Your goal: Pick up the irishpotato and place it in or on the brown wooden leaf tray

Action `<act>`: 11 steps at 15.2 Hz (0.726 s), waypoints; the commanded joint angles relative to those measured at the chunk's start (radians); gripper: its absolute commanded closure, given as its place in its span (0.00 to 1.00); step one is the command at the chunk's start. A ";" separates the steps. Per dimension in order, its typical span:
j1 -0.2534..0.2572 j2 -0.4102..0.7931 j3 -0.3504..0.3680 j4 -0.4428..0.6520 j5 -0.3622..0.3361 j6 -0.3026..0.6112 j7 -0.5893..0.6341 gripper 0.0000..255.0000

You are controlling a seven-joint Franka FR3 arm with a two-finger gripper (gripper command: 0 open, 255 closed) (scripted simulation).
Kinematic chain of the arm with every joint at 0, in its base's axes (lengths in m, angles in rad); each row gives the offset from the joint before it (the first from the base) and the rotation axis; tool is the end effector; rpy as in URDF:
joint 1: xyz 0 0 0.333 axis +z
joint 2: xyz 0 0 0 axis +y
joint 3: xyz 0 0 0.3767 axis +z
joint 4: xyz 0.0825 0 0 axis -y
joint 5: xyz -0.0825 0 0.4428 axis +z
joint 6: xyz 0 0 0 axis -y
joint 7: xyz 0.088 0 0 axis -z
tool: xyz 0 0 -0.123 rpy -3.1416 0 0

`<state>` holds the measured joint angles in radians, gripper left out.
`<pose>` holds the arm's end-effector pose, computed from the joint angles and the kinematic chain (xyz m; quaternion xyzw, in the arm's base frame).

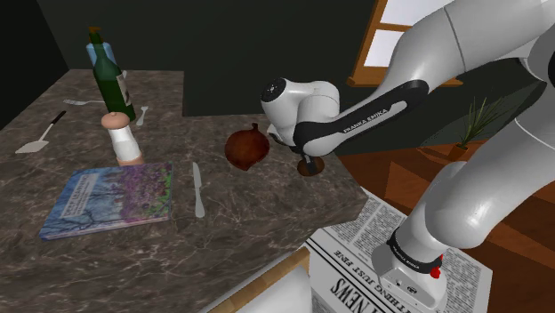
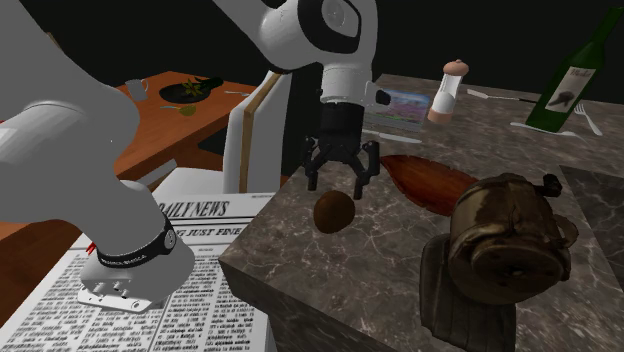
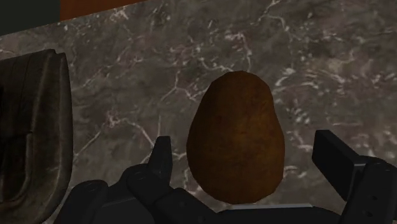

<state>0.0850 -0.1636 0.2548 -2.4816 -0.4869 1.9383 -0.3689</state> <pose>0.4316 0.1099 0.3372 0.8469 0.4441 -0.1918 0.2207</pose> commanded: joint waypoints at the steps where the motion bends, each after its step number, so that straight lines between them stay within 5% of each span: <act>1: -0.007 0.007 -0.006 -0.018 -0.016 0.026 0.004 0.00; 11: -0.016 0.018 -0.014 -0.041 -0.034 0.060 0.013 0.00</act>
<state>0.0686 -0.1456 0.2403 -2.5224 -0.5209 1.9979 -0.3561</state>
